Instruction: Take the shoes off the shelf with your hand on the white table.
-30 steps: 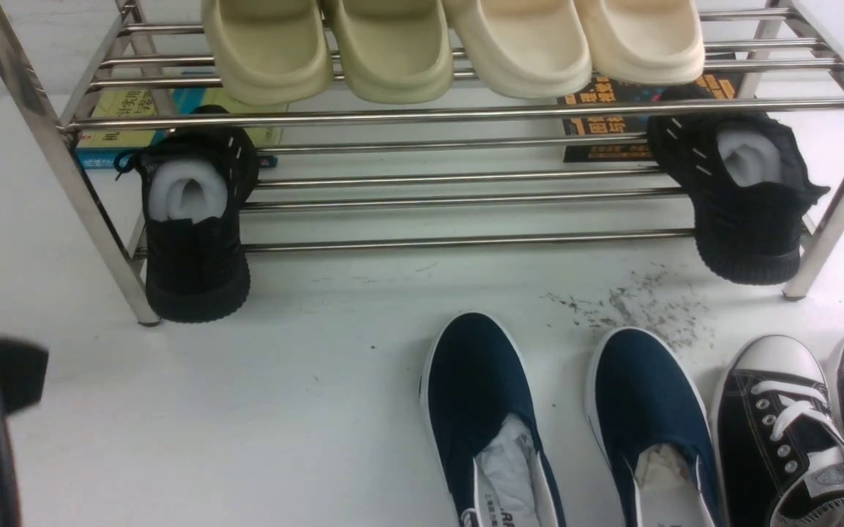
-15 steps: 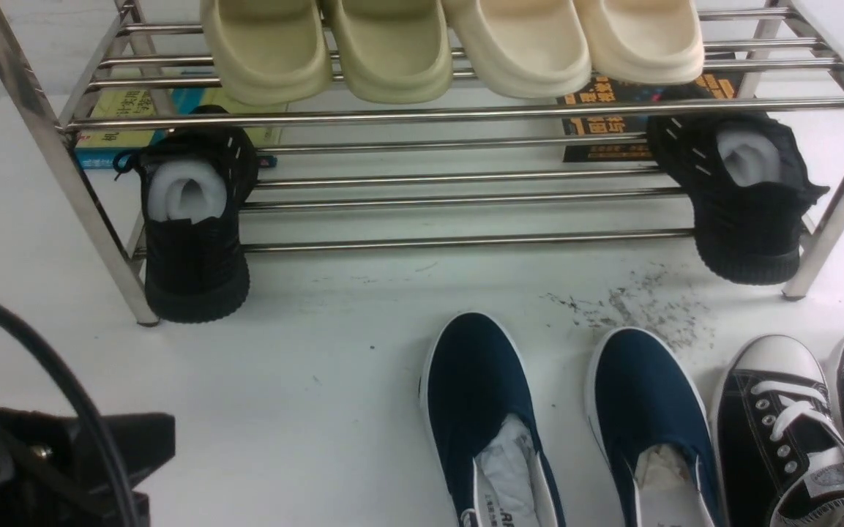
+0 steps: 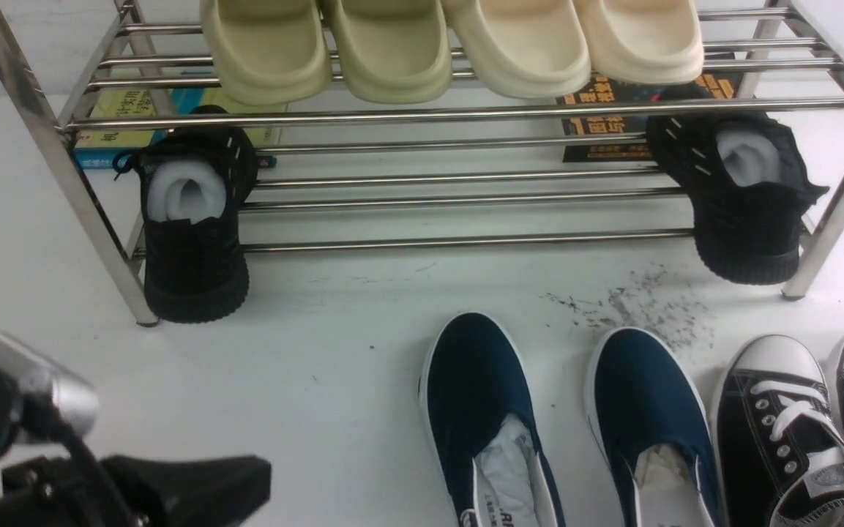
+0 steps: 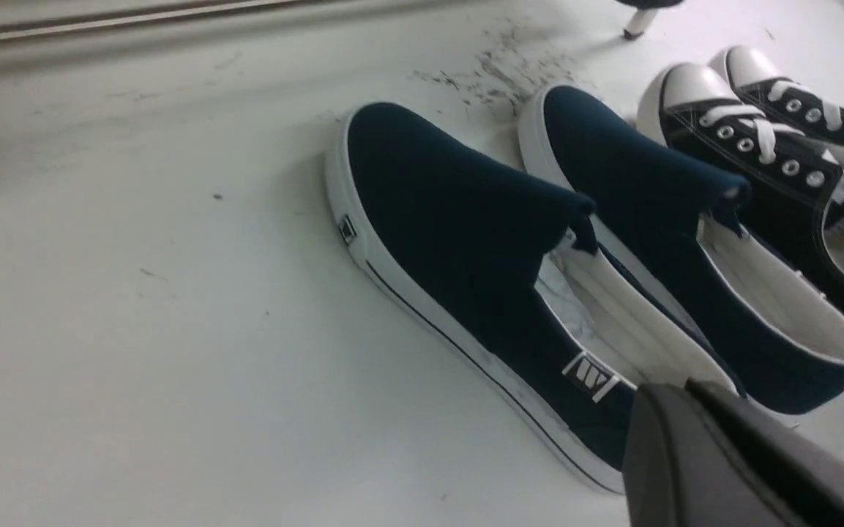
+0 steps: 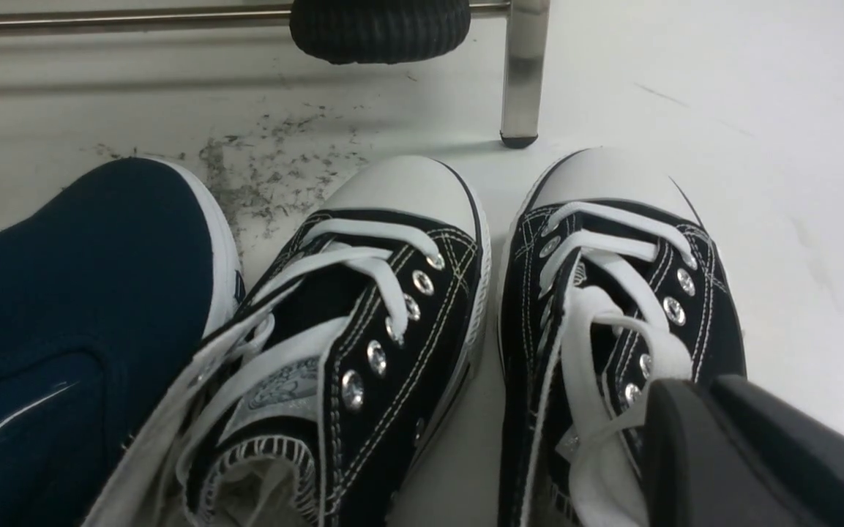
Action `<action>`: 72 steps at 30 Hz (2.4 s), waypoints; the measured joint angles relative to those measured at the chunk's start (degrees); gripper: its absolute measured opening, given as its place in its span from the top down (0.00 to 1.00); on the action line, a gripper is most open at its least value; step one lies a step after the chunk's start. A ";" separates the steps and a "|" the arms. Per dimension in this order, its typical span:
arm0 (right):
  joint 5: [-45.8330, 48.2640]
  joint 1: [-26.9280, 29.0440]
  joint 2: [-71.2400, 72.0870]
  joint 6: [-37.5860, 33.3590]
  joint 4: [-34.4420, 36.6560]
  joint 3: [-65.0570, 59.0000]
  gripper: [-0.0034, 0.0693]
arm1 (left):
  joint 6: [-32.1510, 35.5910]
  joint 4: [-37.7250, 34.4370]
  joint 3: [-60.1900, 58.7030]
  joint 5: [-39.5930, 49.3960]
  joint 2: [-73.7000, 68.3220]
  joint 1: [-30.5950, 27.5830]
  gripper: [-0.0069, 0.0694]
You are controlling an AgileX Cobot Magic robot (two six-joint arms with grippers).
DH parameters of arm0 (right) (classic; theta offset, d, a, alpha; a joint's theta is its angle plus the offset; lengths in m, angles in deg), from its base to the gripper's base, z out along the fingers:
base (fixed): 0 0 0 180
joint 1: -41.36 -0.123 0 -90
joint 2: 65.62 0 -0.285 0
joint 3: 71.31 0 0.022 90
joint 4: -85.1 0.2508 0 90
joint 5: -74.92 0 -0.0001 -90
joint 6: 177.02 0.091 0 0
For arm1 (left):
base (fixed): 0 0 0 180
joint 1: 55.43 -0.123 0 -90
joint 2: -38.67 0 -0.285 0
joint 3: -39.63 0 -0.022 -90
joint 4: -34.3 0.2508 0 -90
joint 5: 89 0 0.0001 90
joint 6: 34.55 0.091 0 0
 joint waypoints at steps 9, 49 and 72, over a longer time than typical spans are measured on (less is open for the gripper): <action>0.00 0.06 0.00 0.06 0.00 0.00 0.85 | 13.61 -13.31 -14.46 -8.56 13.76 -25.06 0.87; 0.00 0.06 0.00 0.00 0.00 0.00 0.77 | 2.59 -0.58 -22.64 6.48 31.53 -46.41 0.83; 0.00 0.06 0.00 0.00 0.00 0.00 0.73 | 2.59 -0.41 -22.64 6.43 31.55 -46.41 0.80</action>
